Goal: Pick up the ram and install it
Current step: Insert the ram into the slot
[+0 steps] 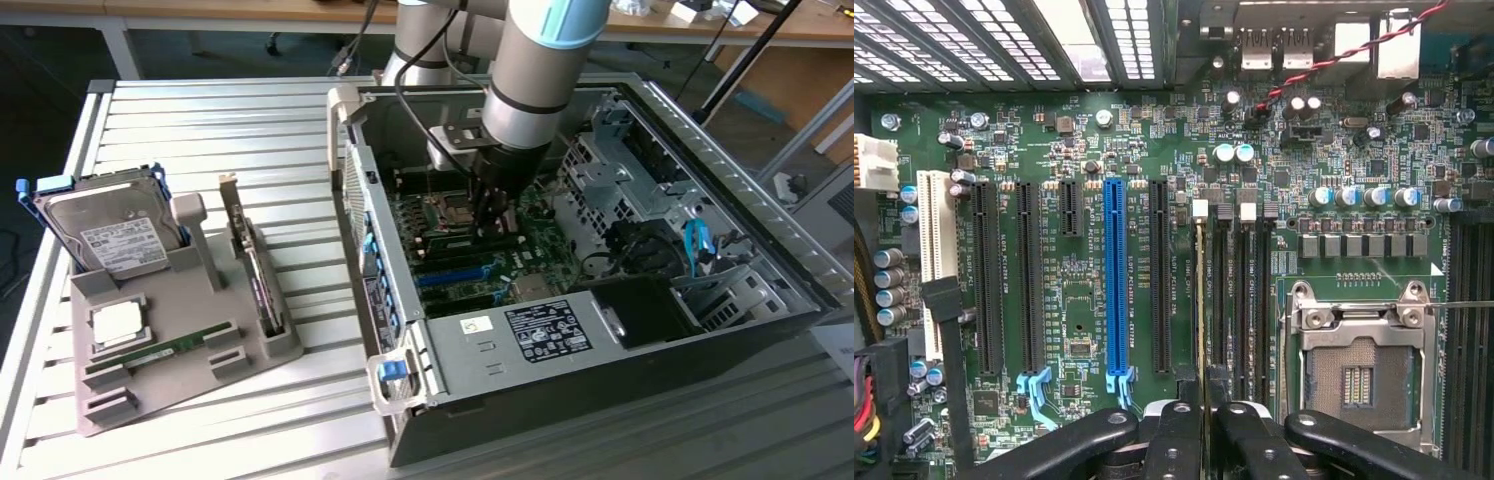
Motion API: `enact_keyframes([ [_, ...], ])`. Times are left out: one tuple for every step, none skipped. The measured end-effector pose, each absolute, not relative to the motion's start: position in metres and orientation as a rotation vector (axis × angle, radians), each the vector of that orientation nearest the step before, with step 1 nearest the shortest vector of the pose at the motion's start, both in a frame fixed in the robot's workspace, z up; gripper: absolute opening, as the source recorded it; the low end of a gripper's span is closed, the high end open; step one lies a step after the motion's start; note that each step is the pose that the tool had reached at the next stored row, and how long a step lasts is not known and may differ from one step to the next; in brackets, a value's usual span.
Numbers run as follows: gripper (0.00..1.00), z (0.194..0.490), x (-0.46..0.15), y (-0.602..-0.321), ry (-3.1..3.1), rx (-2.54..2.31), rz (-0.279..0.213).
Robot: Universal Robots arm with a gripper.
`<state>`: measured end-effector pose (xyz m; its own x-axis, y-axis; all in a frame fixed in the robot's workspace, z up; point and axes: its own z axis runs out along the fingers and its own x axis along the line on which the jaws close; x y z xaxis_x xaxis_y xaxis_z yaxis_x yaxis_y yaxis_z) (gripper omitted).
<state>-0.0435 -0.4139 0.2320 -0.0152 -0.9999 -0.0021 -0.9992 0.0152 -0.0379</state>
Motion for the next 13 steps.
enact_keyframes([
  [0.13,0.2320,-0.0434,-0.4139,2.218,-2.184,-0.040],
  [0.13,0.2320,-0.0433,-0.4139,2.218,-2.184,-0.040],
  [0.13,0.2320,-0.0432,-0.4139,2.218,-2.184,-0.039],
  [0.13,0.2320,-0.0432,-0.4139,2.218,-2.185,-0.039],
  [0.13,0.2320,-0.0432,-0.4139,2.218,-2.184,-0.039],
  [0.13,0.2320,-0.0432,-0.4139,2.219,-2.183,-0.039],
  [0.13,0.2320,-0.0432,-0.4139,2.221,-2.181,-0.040],
  [0.13,0.2320,-0.0432,-0.4140,2.224,-2.178,-0.040],
  [0.13,0.2320,-0.0432,-0.4140,2.231,-2.171,-0.040],
  [0.13,0.2320,-0.0432,-0.4140,2.237,-2.165,-0.040],
  [0.13,0.2320,-0.0432,-0.4140,2.240,-2.162,-0.040],
  [0.13,0.2320,-0.0432,-0.4140,2.240,-2.162,-0.040],
  [0.13,0.2320,-0.0432,-0.4140,2.240,-2.162,-0.040],
])
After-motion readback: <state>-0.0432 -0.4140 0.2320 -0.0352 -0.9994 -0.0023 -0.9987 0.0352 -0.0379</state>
